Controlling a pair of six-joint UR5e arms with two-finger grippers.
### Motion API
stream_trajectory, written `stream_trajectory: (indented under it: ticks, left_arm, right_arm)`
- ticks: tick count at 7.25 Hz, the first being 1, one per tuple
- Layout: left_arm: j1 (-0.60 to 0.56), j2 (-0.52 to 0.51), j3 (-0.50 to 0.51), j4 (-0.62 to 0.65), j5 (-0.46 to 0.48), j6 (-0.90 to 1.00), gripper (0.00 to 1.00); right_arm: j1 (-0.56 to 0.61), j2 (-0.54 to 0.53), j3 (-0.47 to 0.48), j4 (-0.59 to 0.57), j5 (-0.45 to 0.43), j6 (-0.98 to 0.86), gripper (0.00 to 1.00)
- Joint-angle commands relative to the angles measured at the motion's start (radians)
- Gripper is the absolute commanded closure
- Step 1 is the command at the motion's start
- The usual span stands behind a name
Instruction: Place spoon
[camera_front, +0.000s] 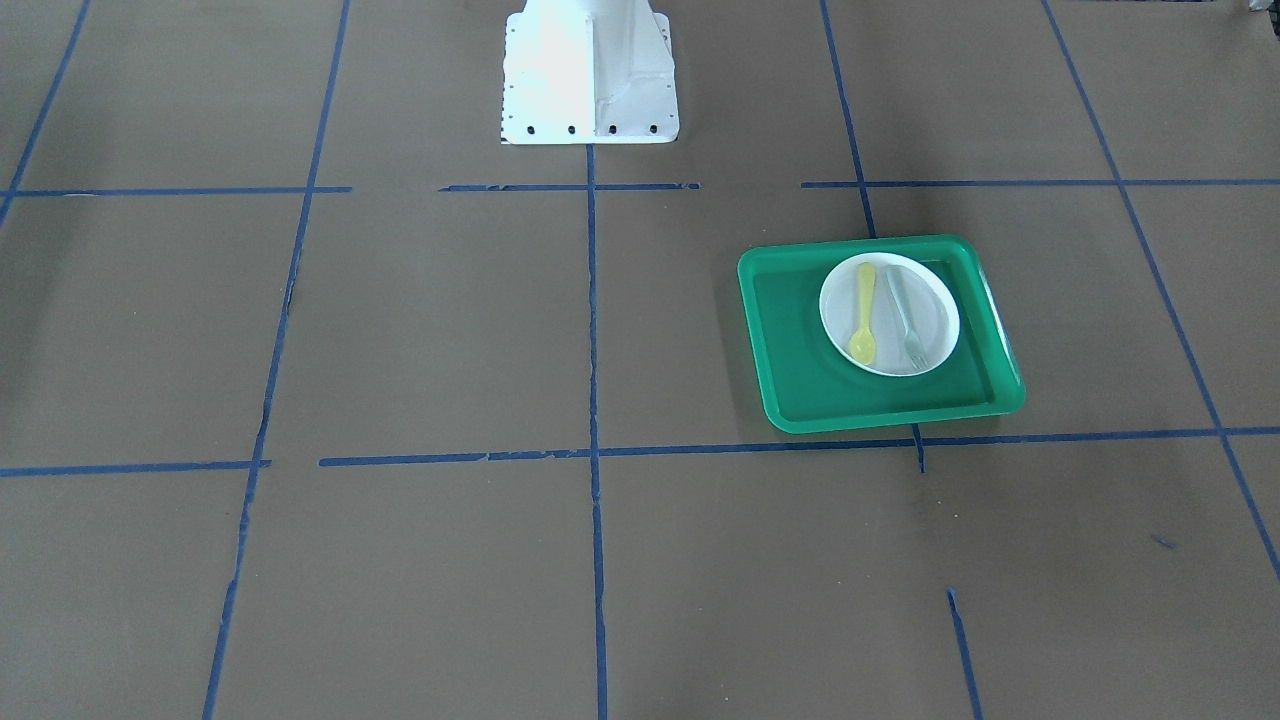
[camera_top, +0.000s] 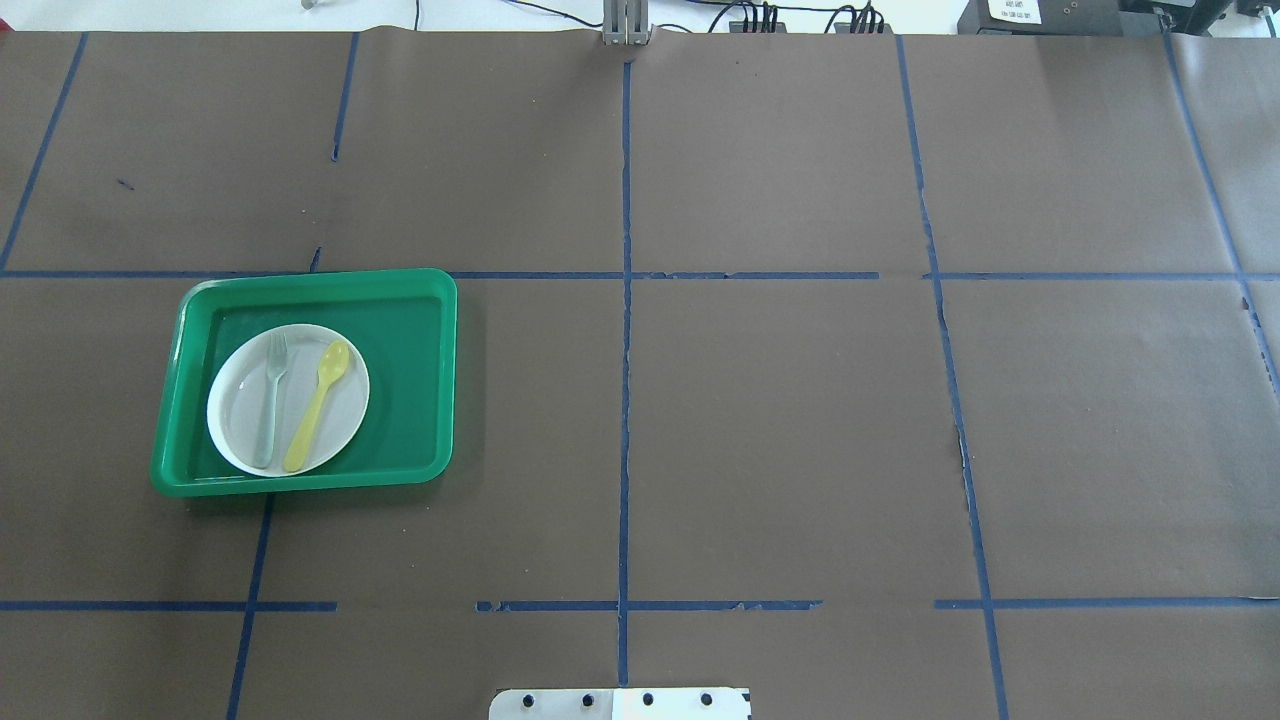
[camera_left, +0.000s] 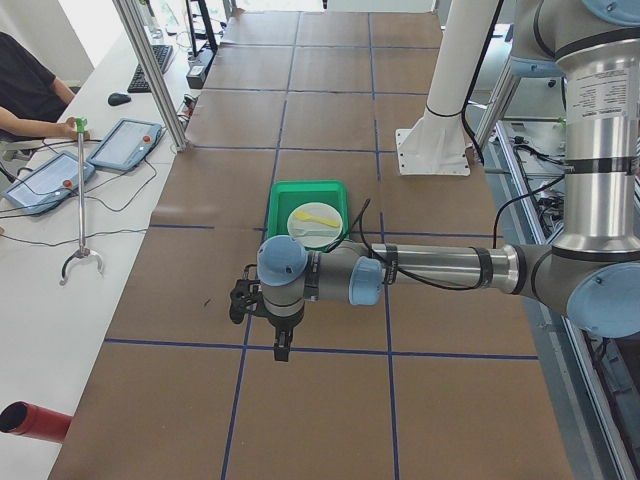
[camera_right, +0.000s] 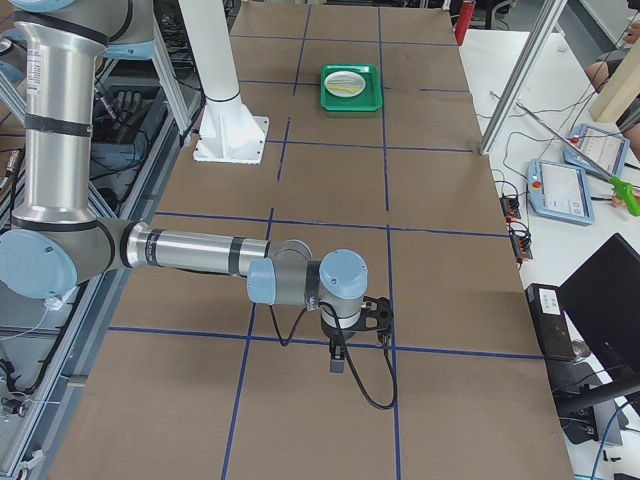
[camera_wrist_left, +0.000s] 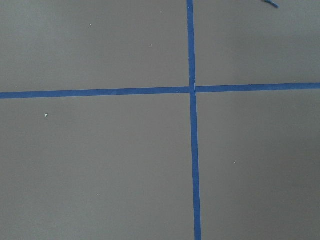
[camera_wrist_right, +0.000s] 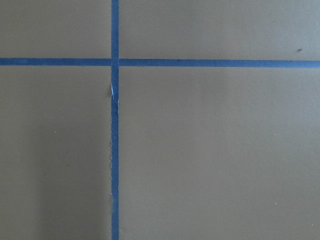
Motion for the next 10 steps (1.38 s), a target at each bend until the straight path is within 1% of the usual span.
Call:
stream_trajectory:
  ticks: [1, 4, 5, 8, 9, 10]
  left_arm:
    - [0.000, 0.001, 0.003, -0.001, 0.000, 0.004, 0.00]
    - [0.008, -0.037, -0.008, -0.001, -0.011, -0.002, 0.00]
    - [0.067, -0.039, -0.058, -0.001, -0.008, -0.009, 0.00]
    - [0.256, -0.069, -0.202, -0.014, -0.001, -0.289, 0.00]
    - [0.341, -0.091, -0.218, -0.036, -0.001, -0.409, 0.00]
    - [0.433, -0.115, -0.220, -0.079, 0.021, -0.517, 0.00]
  right_arm:
    - [0.000, 0.000, 0.000, 0.000, 0.000, 0.001, 0.00]
    - [0.000, 0.000, 0.000, 0.000, 0.000, 0.001, 0.00]
    - [0.000, 0.000, 0.000, 0.000, 0.000, 0.001, 0.00]
    - [0.000, 0.000, 0.000, 0.000, 0.000, 0.001, 0.00]
    - [0.000, 0.000, 0.000, 0.000, 0.000, 0.001, 0.00]
    - [0.000, 0.000, 0.000, 0.000, 0.000, 0.001, 0.00]
